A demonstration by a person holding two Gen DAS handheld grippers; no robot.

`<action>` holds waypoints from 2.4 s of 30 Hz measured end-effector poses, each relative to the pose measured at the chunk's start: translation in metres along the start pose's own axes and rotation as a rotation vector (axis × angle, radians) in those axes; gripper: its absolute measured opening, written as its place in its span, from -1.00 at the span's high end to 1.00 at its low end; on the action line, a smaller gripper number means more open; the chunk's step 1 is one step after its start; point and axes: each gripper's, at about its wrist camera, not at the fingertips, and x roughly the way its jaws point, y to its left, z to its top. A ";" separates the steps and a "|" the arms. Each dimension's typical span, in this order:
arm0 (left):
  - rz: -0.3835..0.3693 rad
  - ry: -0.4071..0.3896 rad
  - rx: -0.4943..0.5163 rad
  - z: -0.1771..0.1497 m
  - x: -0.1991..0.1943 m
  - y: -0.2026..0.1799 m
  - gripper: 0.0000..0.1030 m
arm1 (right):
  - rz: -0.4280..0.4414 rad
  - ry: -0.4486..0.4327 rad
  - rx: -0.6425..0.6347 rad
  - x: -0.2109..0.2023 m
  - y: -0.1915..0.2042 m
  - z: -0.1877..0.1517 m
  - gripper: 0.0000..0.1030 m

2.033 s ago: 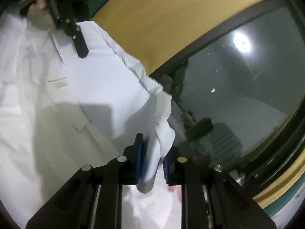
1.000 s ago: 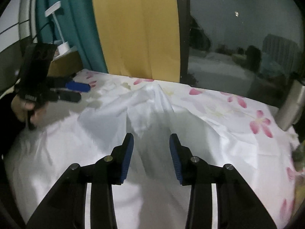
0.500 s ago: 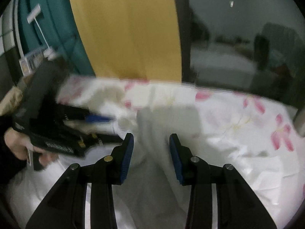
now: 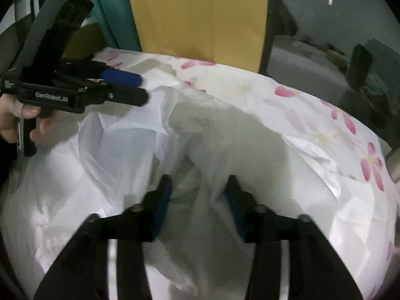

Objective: Fold large clothes

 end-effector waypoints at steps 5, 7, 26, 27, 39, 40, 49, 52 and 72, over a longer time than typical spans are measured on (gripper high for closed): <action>0.013 0.005 -0.037 -0.019 -0.010 0.010 -0.12 | -0.036 -0.007 0.015 -0.020 -0.003 -0.015 -0.35; 0.017 -0.001 -0.044 -0.024 -0.017 0.012 -0.12 | -0.042 -0.011 0.043 -0.031 -0.007 -0.024 -0.35; 0.059 -0.037 -0.099 -0.100 -0.102 0.028 -0.13 | -0.144 0.022 0.213 -0.095 -0.016 -0.120 -0.36; 0.063 -0.043 -0.105 -0.106 -0.108 0.029 -0.13 | -0.150 0.021 0.219 -0.098 -0.016 -0.124 -0.36; 0.115 -0.118 -0.168 -0.160 -0.175 0.036 -0.13 | -0.295 -0.010 0.366 -0.139 -0.018 -0.170 -0.37; 0.121 -0.123 -0.171 -0.164 -0.179 0.036 -0.13 | -0.309 -0.012 0.382 -0.145 -0.019 -0.176 -0.37; 0.145 -0.133 -0.224 -0.201 -0.205 0.043 -0.14 | -0.394 -0.026 0.512 -0.185 -0.024 -0.219 -0.38; 0.138 -0.122 -0.229 -0.211 -0.206 0.043 -0.28 | -0.386 -0.032 0.526 -0.189 -0.020 -0.229 -0.38; 0.130 0.007 -0.163 -0.242 -0.209 0.041 0.95 | -0.390 -0.146 0.733 -0.208 -0.037 -0.263 -0.38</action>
